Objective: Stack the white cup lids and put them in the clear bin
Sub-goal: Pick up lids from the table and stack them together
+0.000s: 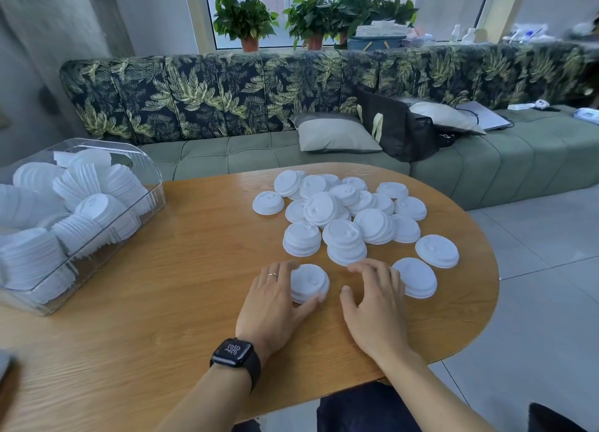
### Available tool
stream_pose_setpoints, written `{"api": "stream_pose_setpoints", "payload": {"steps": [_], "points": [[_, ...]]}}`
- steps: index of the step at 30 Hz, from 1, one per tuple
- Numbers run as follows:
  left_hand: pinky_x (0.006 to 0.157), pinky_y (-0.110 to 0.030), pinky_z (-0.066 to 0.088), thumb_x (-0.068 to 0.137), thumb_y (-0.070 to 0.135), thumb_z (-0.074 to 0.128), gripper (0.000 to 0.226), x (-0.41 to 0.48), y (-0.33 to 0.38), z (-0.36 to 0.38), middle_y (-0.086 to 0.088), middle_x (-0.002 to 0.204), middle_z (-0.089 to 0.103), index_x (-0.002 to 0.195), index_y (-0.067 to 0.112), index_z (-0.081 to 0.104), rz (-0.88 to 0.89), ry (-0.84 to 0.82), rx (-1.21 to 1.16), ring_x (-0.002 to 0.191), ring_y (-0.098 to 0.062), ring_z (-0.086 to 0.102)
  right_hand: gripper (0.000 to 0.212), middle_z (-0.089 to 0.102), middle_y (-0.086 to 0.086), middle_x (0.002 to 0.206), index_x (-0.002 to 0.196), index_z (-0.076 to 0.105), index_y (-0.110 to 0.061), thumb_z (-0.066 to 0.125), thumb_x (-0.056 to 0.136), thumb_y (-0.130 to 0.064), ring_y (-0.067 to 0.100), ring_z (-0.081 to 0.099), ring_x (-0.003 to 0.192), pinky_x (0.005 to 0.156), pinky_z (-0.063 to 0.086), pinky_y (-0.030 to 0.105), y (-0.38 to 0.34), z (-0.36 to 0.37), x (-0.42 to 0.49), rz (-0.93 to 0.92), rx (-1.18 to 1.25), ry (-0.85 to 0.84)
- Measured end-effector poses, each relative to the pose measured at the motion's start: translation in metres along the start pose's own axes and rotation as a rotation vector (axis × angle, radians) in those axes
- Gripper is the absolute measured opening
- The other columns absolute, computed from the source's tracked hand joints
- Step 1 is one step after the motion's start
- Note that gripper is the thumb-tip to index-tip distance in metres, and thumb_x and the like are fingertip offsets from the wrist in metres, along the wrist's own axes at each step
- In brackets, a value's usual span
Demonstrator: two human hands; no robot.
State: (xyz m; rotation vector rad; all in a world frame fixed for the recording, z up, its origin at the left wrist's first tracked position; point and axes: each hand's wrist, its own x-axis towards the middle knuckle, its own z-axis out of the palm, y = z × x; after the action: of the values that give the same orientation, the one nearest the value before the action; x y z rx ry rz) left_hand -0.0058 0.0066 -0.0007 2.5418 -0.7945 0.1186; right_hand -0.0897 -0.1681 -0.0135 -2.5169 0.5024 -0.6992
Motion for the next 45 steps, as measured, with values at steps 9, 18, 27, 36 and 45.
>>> {"api": "stream_pose_setpoints", "payload": {"steps": [9,18,27,36,45], "points": [[0.116,-0.030,0.029,0.081,0.086,0.039,0.089,-0.001,-0.002,0.001,0.013,0.144,0.039,0.150,0.031,0.032,0.010,-0.026,0.037,0.134,-0.009,0.034,0.031,0.055,-0.009,0.128,0.118,0.063,-0.026,0.070,0.088,-0.023,0.016,0.044,0.125,0.103,0.031,0.034,0.004,-0.002,0.004,0.045,0.028,0.088],[0.119,-0.030,0.022,0.084,0.067,0.042,0.077,-0.003,-0.002,0.001,0.011,0.146,0.045,0.151,0.031,0.027,0.051,-0.016,-0.001,0.140,-0.009,0.033,0.047,0.049,0.004,0.142,0.127,0.059,-0.022,0.075,0.082,-0.020,0.029,0.037,0.137,0.113,0.028,0.054,0.035,-0.019,0.015,0.196,-0.110,0.204],[0.120,-0.028,0.020,0.085,0.072,0.046,0.079,-0.004,0.000,-0.001,0.013,0.149,0.042,0.151,0.034,0.023,0.040,-0.013,-0.013,0.141,-0.006,0.030,0.055,0.047,0.015,0.147,0.137,0.052,-0.016,0.072,0.090,-0.035,0.037,0.037,0.139,0.113,0.031,0.056,0.044,-0.014,0.016,0.283,-0.148,0.169],[0.121,-0.027,0.019,0.086,0.069,0.050,0.079,-0.005,0.000,-0.003,0.013,0.150,0.042,0.152,0.034,0.022,0.046,-0.001,-0.037,0.141,-0.006,0.030,0.063,0.042,0.019,0.153,0.146,0.042,-0.015,0.067,0.094,-0.039,0.039,0.034,0.144,0.117,0.030,0.053,0.043,-0.018,0.019,0.393,-0.080,0.132],[0.109,-0.026,0.034,0.085,0.067,0.059,0.071,-0.006,-0.001,-0.004,0.015,0.135,0.051,0.143,0.033,0.035,-0.008,0.099,-0.158,0.125,-0.005,0.044,0.062,0.053,0.003,0.146,0.142,0.044,-0.024,0.074,0.090,-0.040,0.028,0.040,0.137,0.112,0.040,0.054,0.033,-0.024,0.018,0.294,0.104,0.153]]}}
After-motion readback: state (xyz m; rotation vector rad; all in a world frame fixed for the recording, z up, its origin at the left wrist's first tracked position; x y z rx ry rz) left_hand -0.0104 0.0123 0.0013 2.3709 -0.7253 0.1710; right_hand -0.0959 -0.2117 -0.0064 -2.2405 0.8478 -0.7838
